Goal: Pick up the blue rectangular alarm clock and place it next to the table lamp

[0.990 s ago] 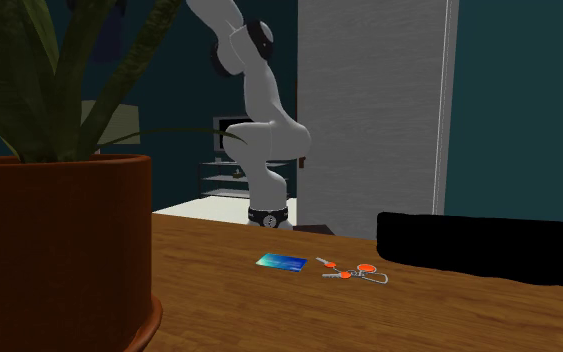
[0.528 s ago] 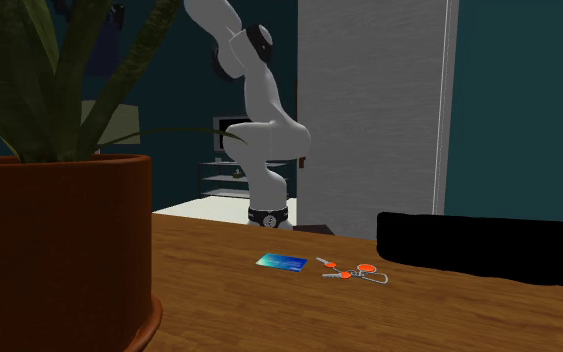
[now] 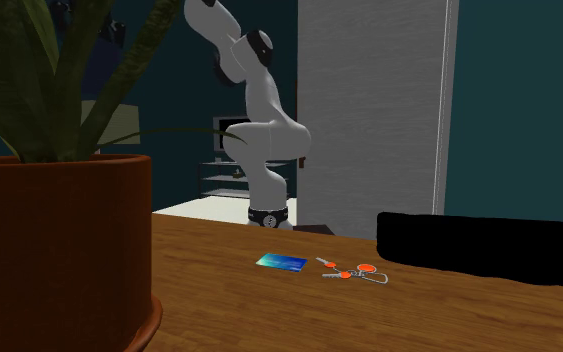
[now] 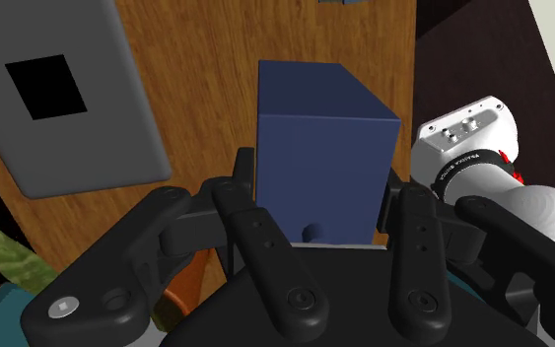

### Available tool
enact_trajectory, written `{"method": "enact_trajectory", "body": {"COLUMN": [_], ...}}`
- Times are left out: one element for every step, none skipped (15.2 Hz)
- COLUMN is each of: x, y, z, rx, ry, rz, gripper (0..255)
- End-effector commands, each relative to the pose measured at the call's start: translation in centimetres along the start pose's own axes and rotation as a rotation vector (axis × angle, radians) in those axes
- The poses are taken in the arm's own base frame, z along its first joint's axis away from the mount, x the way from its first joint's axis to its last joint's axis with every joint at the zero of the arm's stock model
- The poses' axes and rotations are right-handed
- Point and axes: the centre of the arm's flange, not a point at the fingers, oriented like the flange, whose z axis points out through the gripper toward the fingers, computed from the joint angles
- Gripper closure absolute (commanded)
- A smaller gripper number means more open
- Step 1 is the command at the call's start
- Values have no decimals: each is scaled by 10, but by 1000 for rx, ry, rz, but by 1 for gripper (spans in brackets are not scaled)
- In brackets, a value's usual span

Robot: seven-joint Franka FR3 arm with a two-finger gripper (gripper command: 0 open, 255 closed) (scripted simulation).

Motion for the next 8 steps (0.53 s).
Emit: {"method": "enact_trajectory", "body": {"x": [0,0,0,0,0,-1,-1,-1], "y": [-1,-1,-1,-1,-1,-1,-1,-1], "z": [12,17,22,27,33,38,43,49], "rx": [0,0,0,0,0,0,0,0], "ry": [0,0,0,0,0,0,0,0], "rz": [0,0,0,0,0,0,0,0], "gripper": [255,255,255,255,255,255,255,255]}}
